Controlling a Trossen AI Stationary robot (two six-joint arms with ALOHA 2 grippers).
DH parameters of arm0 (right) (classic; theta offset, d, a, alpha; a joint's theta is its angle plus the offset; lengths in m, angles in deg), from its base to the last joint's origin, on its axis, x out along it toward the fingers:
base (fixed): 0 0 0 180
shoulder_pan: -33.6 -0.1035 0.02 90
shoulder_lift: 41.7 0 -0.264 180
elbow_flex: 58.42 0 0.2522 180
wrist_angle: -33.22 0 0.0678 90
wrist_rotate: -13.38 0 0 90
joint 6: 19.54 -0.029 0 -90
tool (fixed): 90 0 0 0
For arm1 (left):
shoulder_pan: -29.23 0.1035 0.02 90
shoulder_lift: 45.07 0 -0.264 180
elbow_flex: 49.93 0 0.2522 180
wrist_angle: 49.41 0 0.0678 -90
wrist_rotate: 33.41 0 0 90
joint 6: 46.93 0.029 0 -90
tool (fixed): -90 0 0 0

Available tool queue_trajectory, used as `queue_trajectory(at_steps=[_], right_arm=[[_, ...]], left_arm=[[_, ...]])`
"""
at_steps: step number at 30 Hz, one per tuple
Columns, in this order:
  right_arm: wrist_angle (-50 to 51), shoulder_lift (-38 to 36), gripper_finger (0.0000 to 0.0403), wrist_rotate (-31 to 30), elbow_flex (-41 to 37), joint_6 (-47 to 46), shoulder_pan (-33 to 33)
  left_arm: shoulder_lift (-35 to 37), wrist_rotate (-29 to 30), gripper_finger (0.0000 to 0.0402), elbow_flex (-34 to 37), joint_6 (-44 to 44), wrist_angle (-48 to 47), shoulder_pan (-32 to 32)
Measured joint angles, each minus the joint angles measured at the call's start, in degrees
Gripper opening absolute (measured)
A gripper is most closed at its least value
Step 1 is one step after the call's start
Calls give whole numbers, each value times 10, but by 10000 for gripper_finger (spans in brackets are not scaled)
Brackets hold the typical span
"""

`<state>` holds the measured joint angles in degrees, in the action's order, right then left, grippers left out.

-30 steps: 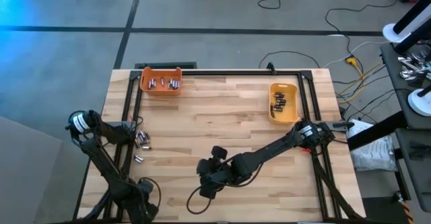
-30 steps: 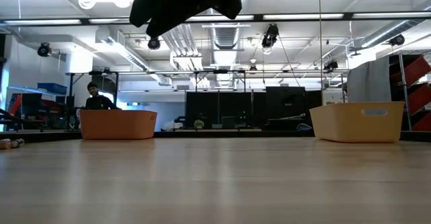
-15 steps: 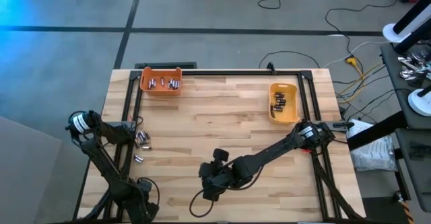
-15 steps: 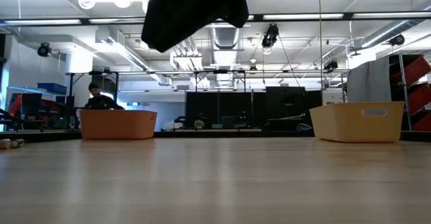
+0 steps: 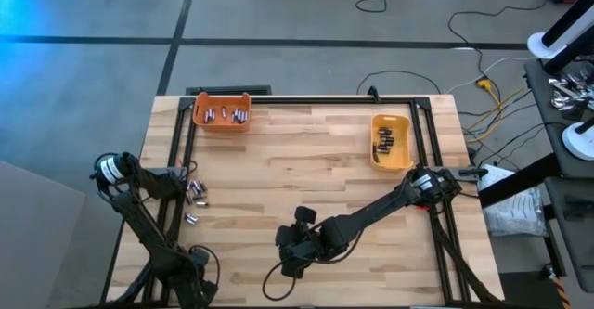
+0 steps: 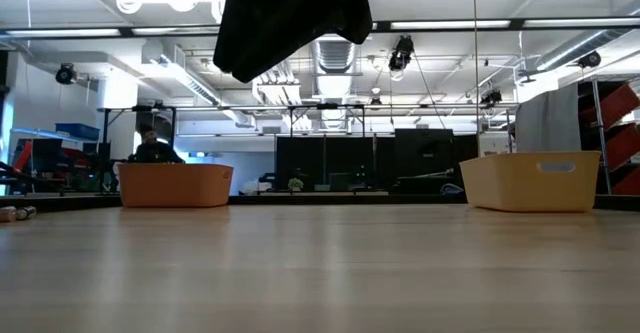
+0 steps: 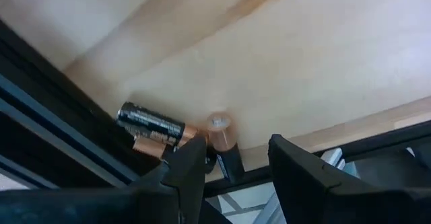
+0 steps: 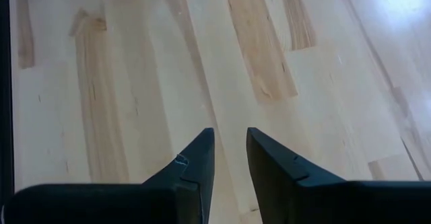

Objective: Sort batteries
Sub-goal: Put the black battery into the yellow bin

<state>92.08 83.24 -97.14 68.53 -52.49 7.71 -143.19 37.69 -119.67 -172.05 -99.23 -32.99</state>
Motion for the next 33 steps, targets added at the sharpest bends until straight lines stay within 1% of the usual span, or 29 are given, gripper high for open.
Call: queue_trajectory(at_steps=[6,14,16,20,25,33], right_arm=[[0,0,89,0,0,0,0],[-4,0,71,0,0,0,0],[-5,0,67,0,0,0,0],[-4,0,64,0,0,0,0],[-4,0,71,0,0,0,0],[0,-2,83,3,0,0,0]], left_arm=[[0,4,142,21,7,16,0],[1,3,141,46,20,45,0],[1,3,134,47,29,46,0],[1,-3,109,48,36,55,0],[1,-31,80,49,39,70,0],[1,-6,76,47,47,69,0]])
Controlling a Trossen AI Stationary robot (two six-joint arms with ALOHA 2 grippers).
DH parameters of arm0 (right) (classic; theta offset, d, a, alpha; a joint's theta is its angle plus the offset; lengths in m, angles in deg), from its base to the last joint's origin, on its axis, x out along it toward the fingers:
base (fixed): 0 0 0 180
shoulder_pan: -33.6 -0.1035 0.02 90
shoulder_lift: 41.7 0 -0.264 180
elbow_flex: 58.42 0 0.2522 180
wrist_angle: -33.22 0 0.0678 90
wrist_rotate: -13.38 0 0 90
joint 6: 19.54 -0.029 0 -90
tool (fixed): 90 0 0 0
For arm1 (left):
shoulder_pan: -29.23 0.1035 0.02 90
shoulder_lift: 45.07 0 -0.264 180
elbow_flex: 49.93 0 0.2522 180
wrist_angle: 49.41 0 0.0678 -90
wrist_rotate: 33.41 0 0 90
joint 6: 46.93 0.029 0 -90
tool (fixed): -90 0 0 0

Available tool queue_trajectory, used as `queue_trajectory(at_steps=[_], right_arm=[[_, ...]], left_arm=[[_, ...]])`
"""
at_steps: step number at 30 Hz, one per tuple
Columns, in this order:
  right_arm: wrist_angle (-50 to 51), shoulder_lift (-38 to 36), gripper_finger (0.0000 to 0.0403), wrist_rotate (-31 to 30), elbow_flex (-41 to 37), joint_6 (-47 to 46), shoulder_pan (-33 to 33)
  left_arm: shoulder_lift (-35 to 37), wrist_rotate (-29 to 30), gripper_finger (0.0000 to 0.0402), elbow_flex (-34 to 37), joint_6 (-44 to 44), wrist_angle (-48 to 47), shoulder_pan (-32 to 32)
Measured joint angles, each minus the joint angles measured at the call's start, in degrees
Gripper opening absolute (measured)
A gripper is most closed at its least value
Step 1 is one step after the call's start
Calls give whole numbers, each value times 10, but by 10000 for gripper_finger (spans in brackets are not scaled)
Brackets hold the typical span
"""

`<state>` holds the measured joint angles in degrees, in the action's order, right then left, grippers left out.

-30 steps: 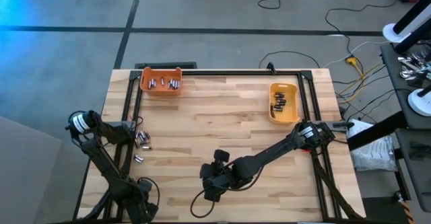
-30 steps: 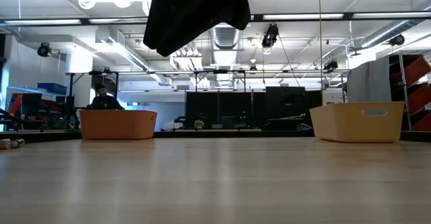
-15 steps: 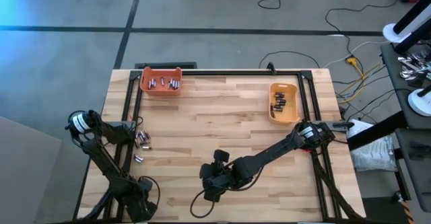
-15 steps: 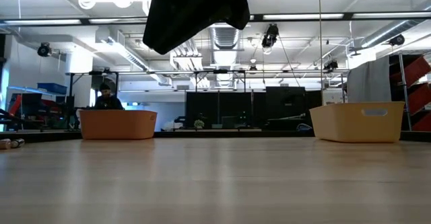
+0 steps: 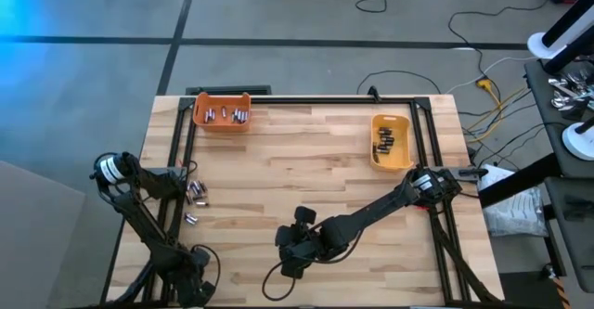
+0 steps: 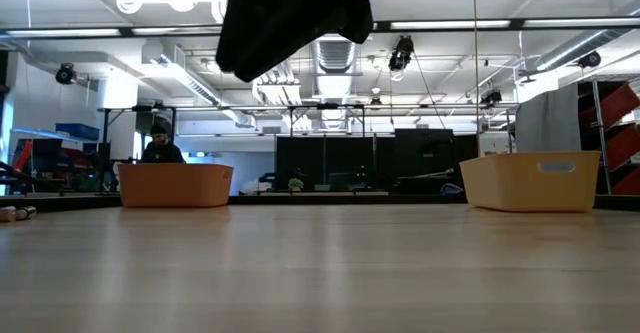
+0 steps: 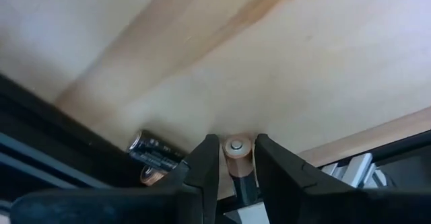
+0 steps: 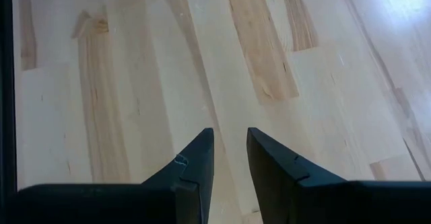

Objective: Sort batteries
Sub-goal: Put the black battery into the yellow bin

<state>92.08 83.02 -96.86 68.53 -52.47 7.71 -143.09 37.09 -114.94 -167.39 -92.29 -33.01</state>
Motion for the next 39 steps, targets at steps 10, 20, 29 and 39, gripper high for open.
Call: queue_trajectory(at_steps=[10,20,29,39], right_arm=[[95,-37,79,9,15,0,0],[101,-53,59,3,12,0,0],[86,-50,71,-8,1,-5,5],[23,-50,89,-9,-21,-9,16]], left_arm=[[8,57,68,-1,36,-3,11],[14,51,12,-4,47,-21,10],[14,69,88,-30,46,-68,8],[14,33,176,-68,-18,-60,-39]])
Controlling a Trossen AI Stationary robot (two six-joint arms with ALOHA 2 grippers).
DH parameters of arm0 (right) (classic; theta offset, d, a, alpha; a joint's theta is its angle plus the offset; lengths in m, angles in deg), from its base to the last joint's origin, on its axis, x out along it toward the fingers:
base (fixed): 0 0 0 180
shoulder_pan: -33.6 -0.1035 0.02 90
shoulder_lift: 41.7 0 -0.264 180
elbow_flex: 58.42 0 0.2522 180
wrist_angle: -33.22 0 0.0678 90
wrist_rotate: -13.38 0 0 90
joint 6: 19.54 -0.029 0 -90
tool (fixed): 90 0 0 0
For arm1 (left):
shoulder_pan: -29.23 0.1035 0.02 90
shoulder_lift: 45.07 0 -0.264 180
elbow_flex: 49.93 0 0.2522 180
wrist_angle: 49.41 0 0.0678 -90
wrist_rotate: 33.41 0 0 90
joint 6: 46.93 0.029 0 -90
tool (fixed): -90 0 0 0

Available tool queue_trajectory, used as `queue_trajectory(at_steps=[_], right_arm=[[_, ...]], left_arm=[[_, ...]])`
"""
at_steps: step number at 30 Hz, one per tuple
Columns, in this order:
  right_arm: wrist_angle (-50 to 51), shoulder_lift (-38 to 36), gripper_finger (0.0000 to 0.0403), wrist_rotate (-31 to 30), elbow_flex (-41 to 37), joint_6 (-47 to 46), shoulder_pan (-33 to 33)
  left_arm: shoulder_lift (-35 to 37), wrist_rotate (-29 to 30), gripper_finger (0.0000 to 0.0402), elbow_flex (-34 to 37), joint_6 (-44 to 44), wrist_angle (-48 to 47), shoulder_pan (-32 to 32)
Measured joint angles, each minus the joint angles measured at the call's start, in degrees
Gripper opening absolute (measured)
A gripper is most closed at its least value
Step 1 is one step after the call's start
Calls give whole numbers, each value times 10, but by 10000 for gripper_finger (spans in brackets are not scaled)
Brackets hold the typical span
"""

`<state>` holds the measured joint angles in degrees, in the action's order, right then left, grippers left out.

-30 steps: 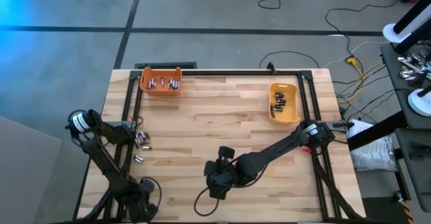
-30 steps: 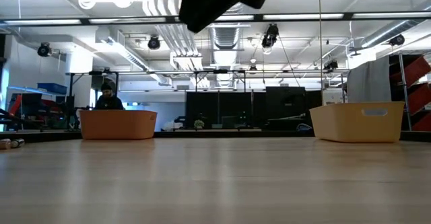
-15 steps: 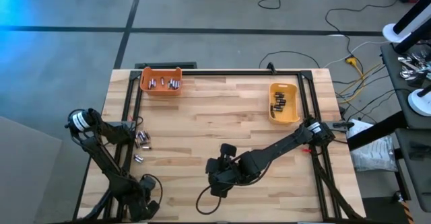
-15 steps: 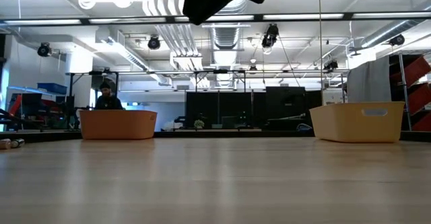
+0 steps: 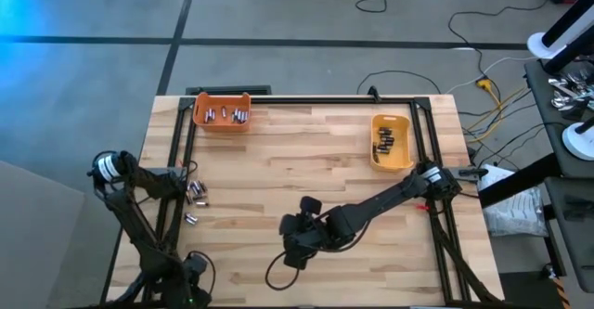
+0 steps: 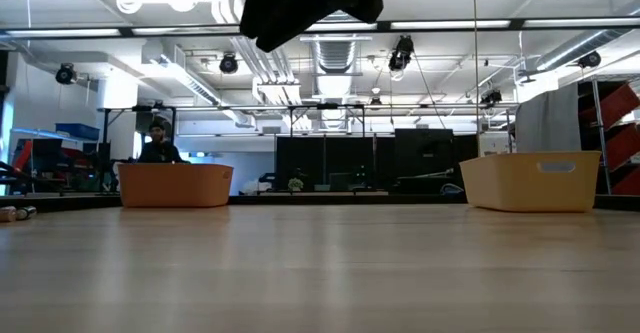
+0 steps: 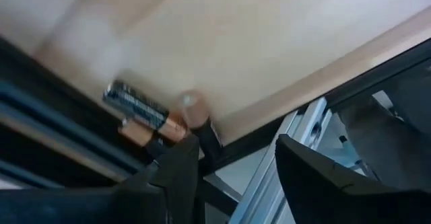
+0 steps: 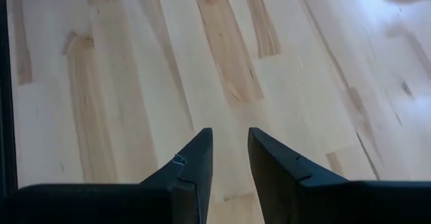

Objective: Sort batteries
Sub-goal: Put the black battery into the yellow bin

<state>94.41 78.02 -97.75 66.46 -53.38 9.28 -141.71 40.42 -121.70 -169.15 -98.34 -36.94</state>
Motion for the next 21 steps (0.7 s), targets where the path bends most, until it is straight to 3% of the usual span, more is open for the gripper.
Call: queue_trajectory(at_steps=[4,10,21], right_arm=[[-29,0,85,1,-17,-4,1],[-32,1,71,1,-27,-26,1],[-32,1,69,1,-28,-25,1]], left_arm=[[-6,-9,178,-3,-47,11,-20],[-26,-90,178,3,-62,10,-25],[-40,-94,178,3,-28,6,-24]])
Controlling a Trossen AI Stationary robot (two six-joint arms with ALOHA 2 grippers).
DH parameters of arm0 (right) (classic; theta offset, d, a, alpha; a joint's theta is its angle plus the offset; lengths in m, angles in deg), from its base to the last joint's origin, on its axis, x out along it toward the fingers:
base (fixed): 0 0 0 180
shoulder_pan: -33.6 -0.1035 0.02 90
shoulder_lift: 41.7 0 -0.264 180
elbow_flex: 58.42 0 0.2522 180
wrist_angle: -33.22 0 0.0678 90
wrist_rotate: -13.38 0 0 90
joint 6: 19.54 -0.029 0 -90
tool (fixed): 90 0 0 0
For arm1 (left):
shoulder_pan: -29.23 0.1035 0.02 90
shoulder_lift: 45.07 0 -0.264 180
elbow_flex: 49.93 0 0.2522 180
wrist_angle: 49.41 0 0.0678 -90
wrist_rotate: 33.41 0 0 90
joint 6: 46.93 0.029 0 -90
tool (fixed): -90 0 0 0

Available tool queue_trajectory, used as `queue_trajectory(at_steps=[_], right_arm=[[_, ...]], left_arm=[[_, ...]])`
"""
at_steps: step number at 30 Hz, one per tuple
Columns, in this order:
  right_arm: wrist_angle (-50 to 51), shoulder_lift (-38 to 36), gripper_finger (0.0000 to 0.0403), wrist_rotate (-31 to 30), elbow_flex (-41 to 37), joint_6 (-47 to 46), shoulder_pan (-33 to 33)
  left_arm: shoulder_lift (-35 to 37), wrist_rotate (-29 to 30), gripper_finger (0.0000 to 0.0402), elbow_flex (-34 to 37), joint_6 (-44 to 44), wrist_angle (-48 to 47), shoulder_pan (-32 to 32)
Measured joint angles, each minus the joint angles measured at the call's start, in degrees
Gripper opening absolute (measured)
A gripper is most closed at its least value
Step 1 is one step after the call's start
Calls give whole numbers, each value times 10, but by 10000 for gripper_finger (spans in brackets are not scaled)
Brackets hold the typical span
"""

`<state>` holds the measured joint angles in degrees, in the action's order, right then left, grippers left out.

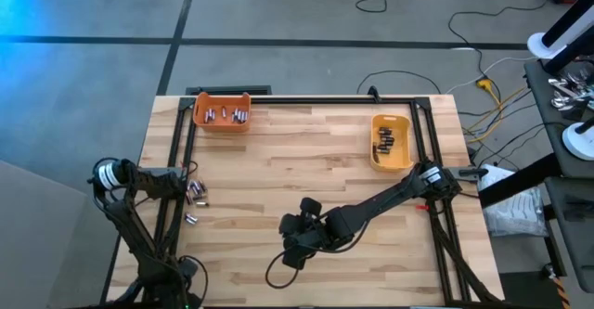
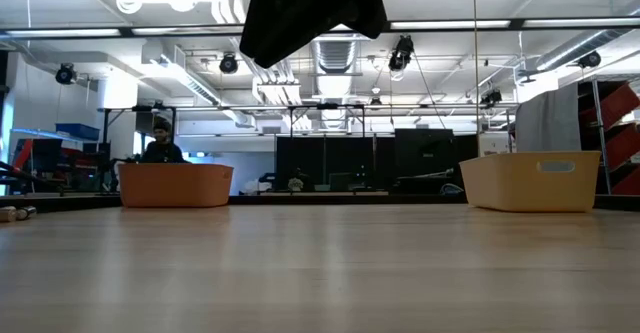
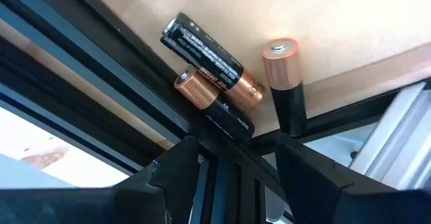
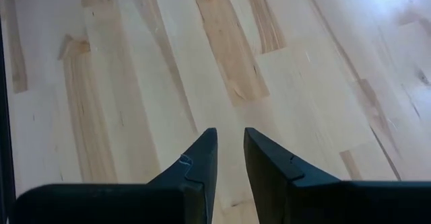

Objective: Sort batteries
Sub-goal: Put the black battery into the yellow bin

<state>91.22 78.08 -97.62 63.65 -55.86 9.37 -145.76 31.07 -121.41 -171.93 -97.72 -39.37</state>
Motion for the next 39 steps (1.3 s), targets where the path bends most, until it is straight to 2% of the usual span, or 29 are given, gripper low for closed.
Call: queue_trajectory(at_steps=[11,22,28,39], right_arm=[[1,0,91,0,0,4,0],[0,0,74,0,-13,3,0],[0,0,68,2,-24,-14,-1],[0,0,86,2,-28,-16,-1]], left_arm=[[14,42,178,-5,20,-2,0],[16,39,176,-7,34,3,2],[16,68,168,-1,49,9,5],[15,80,164,15,82,5,15]])
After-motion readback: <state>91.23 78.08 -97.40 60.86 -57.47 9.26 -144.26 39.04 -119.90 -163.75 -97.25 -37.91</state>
